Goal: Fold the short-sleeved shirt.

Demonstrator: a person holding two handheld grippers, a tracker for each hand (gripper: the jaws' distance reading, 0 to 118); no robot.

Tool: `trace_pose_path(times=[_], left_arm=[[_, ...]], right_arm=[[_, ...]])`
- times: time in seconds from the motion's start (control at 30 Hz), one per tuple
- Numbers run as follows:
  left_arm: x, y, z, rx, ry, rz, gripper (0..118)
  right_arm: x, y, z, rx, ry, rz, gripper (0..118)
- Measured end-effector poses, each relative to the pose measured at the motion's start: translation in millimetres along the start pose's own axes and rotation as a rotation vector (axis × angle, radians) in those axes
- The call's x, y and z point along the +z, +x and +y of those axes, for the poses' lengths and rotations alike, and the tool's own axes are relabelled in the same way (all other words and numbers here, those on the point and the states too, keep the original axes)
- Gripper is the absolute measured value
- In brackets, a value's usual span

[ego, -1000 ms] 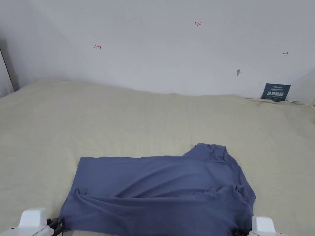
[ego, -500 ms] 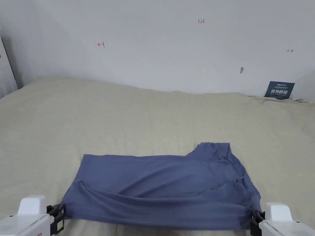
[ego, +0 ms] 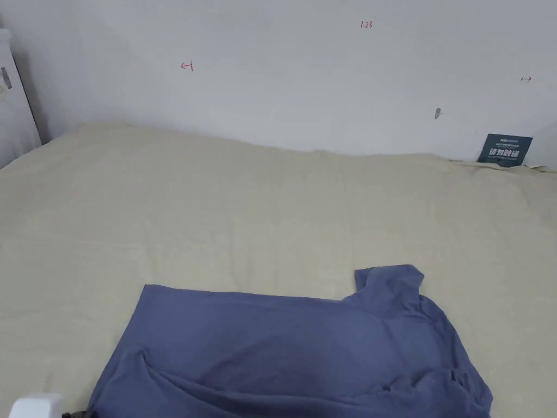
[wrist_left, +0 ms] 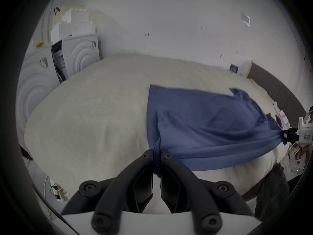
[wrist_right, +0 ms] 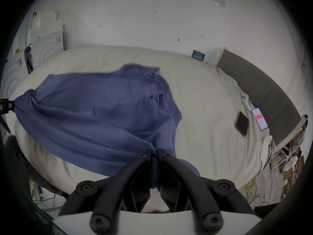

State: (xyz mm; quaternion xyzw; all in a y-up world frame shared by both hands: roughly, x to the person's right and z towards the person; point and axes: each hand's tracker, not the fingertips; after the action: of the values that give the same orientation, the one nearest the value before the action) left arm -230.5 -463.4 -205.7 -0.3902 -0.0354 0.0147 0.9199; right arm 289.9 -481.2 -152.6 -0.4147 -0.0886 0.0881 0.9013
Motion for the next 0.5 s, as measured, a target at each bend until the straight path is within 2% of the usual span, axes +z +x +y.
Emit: trace_pose_path(times=[0.17, 0.4, 0.47, 0.5], left_arm=[[-20, 9, -21, -0.027, -0.132, 0.030, 3], [-37, -2, -17, 0.006, -0.149, 0.036, 4], [-34, -6, -16, 0.013, -0.144, 0.025, 8], [-30, -8, -16, 0.020, -0.127, 0.010, 15]], right_arm=[[-22, -9, -17, -0.014, -0.040, -0.028, 6], [-31, -10, -22, -0.045, -0.022, -0.020, 8], [-24, -8, -20, -0.048, -0.012, -0.010, 20], [-20, -7, -18, -0.055, -0.006, -0.003, 24]])
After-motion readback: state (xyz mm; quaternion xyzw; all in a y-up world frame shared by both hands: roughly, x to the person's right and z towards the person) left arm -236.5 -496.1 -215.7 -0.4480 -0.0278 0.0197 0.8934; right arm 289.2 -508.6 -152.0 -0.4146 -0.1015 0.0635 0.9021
